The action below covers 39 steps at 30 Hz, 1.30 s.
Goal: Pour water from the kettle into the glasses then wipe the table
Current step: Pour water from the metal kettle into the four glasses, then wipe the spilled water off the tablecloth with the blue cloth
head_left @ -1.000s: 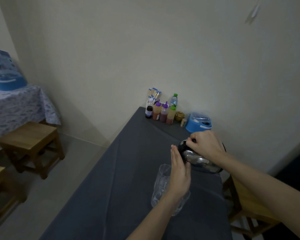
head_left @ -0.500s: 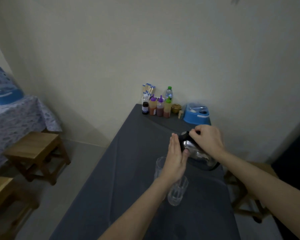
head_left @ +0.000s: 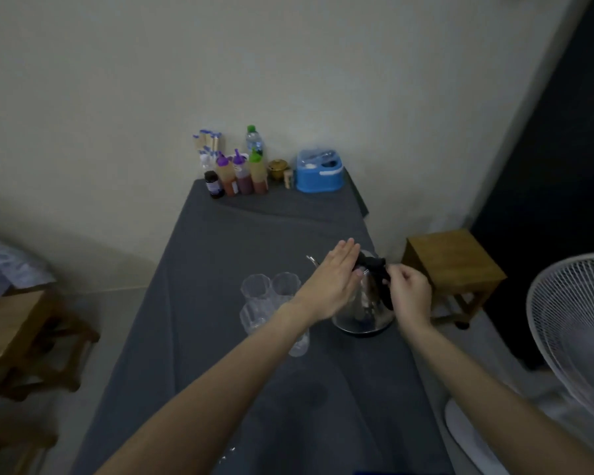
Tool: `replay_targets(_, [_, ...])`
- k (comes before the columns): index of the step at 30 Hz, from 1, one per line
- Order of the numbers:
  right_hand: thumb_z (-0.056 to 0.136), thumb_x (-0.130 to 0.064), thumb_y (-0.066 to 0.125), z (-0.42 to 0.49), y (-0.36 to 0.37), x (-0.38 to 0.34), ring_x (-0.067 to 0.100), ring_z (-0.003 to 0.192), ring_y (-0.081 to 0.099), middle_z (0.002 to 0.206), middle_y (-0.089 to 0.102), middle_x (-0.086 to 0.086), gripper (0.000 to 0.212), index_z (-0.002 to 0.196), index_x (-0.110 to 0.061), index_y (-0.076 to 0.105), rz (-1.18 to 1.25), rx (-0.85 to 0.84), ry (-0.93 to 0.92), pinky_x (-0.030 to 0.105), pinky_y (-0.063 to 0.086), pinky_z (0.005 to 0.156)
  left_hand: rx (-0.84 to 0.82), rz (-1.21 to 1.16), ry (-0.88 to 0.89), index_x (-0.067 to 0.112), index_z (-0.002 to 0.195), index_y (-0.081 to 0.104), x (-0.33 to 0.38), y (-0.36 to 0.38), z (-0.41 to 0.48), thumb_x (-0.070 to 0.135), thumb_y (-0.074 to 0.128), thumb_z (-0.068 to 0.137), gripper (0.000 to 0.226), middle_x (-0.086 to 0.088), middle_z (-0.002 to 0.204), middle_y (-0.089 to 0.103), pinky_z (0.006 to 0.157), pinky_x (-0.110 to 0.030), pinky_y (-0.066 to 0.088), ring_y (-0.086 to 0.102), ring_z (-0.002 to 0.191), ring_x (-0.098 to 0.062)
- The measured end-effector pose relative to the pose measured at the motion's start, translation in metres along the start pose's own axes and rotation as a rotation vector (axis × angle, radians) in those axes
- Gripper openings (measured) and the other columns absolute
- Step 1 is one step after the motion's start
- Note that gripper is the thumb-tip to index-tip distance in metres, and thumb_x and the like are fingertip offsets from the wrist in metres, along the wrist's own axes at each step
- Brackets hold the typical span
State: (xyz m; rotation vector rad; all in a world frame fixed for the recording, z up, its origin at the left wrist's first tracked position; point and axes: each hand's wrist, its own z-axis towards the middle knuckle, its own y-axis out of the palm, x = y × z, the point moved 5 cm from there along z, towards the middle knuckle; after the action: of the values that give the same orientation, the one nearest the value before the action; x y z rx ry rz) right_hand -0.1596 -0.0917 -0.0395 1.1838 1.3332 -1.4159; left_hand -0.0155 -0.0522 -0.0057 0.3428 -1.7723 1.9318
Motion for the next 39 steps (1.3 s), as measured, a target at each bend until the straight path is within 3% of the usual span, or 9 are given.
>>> replay_targets(5, [0.088,-0.015,0.053,-0.008,-0.01,0.058,0.015,0.063,0.056,0.063,0.061,0.005,0.028,0.062,-0.009,0.06,0.116,0.002,0.152,0.028,0.041,0.059,-0.153,0.092,-0.013,0.001,0.15,0.012,-0.004,0.05,0.011,0.026,0.03,0.104,0.055,-0.015,0.16,0.007,0.121,-0.031,0.002,0.002,0.149,-0.024])
replay_targets(11, [0.088,-0.008,0.051,0.0,-0.012,0.093,0.013,0.064,0.053,0.058,0.055,0.001,0.031,0.057,-0.012,0.054,0.246,-0.01,0.173,0.031,0.044,0.064,-0.265,0.189,-0.03,0.001,0.15,0.007,-0.009,0.081,0.018,0.027,0.028,0.104,0.057,-0.016,0.16,0.003,0.121,-0.033,0.001,0.0,0.148,-0.025])
replay_targets(16, [0.091,-0.006,0.047,0.006,-0.001,0.111,0.019,0.069,0.054,0.066,0.057,0.007,0.029,0.065,-0.009,0.058,0.319,-0.065,0.165,0.035,0.045,0.069,-0.253,0.286,-0.014,-0.001,0.15,0.005,-0.011,0.091,0.026,0.026,0.025,0.104,0.057,-0.018,0.16,0.0,0.119,-0.031,-0.005,-0.002,0.148,-0.027])
replay_targets(22, [0.092,-0.01,0.044,0.013,0.006,0.125,0.016,0.07,0.055,0.068,0.06,0.001,0.026,0.071,-0.012,0.059,0.302,-0.111,0.129,0.037,0.044,0.069,-0.19,0.398,0.005,-0.002,0.149,0.001,-0.014,0.103,0.03,0.025,0.023,0.104,0.057,-0.019,0.159,-0.002,0.119,-0.032,-0.006,-0.004,0.148,-0.028])
replay_targets(26, [0.094,-0.002,0.042,0.01,0.0,0.126,0.005,0.061,0.049,0.059,0.053,-0.012,0.033,0.066,-0.016,0.053,0.303,-0.137,0.108,0.022,0.039,0.061,-0.17,0.437,0.027,-0.003,0.149,0.007,-0.01,0.112,0.027,0.03,0.011,0.098,0.061,-0.02,0.159,0.004,0.118,-0.034,-0.006,0.002,0.148,-0.031])
replay_targets(30, [0.093,-0.002,0.046,0.01,-0.011,0.137,0.012,0.063,0.046,0.061,0.05,-0.002,0.031,0.066,-0.015,0.054,0.236,-0.21,0.092,0.031,0.037,0.064,-0.176,0.554,0.043,-0.002,0.144,0.031,-0.008,0.124,0.019,0.03,0.014,0.096,0.06,-0.019,0.152,0.031,0.115,-0.036,0.01,0.029,0.142,-0.029])
replay_targets(33, [0.094,-0.011,0.054,0.008,-0.018,0.141,0.011,0.072,0.056,0.074,0.061,0.002,0.02,0.075,-0.015,0.06,0.166,-0.222,0.095,0.03,0.044,0.072,-0.127,0.566,0.013,-0.001,0.137,0.044,-0.003,0.123,0.015,0.03,0.019,0.094,0.059,-0.016,0.145,0.045,0.113,-0.035,0.019,0.041,0.136,-0.027])
replay_targets(36, [0.09,-0.024,0.064,-0.007,-0.036,0.148,0.014,0.081,0.06,0.086,0.063,0.001,0.008,0.087,-0.02,0.058,-0.015,-0.171,0.048,0.031,0.048,0.072,-0.145,0.404,0.015,-0.001,0.147,0.021,0.006,0.127,0.003,0.03,0.008,0.093,0.064,-0.016,0.157,0.018,0.118,-0.038,0.001,0.013,0.147,-0.029])
replay_targets(39, [0.088,-0.025,0.065,-0.045,-0.056,0.164,0.014,0.093,0.055,0.104,0.056,-0.001,0.025,0.111,-0.017,0.057,-0.275,-0.169,-0.002,0.025,0.045,0.079,-0.094,0.279,0.039,0.004,0.151,0.01,0.013,0.142,-0.03,0.027,0.017,0.098,0.058,-0.011,0.16,0.001,0.12,-0.033,-0.004,-0.003,0.148,-0.022])
